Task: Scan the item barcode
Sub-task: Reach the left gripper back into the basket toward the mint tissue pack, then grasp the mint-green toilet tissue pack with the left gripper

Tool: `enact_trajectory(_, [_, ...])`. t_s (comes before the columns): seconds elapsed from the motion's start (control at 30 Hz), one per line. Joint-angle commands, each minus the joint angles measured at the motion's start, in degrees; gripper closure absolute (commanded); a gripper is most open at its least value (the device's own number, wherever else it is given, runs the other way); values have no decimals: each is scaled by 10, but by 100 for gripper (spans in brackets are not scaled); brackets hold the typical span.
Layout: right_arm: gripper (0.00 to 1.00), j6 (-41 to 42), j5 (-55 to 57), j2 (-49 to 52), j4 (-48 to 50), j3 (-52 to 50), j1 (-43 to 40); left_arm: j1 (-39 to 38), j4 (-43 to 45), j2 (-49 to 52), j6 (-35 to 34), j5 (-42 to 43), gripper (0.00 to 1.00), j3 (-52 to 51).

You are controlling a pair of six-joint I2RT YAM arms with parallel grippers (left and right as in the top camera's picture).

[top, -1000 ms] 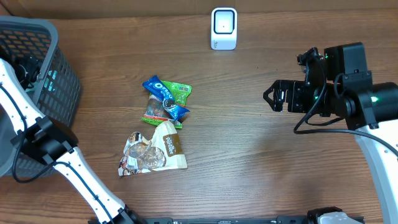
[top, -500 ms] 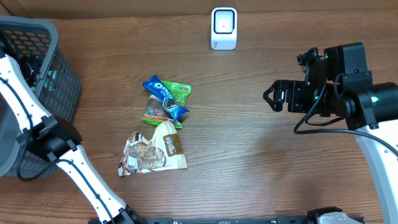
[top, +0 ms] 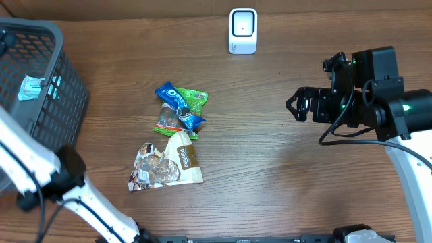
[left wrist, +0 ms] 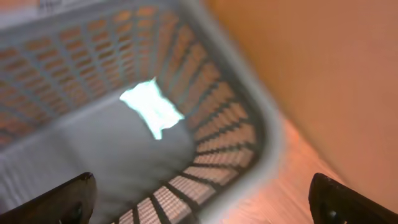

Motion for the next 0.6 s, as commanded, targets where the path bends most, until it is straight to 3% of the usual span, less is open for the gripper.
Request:
enact_trajectory(0.0, [0, -1, -5, -1, -4, 15, 2, -31, -4, -80, 52, 17, 0, -88])
enact_trajectory(0.3, [0, -18, -5, -1, 14, 15, 2, -97, 41, -347, -26, -121, 1, -525])
enact_trajectory(0.43, [0, -18, -5, -1, 23, 15, 2, -152, 197, -479, -71, -207, 0, -757])
enact_trajectory(0.57, [0, -18, -5, -1, 19, 15, 2, -177, 384, -602, -71, -215, 0, -921])
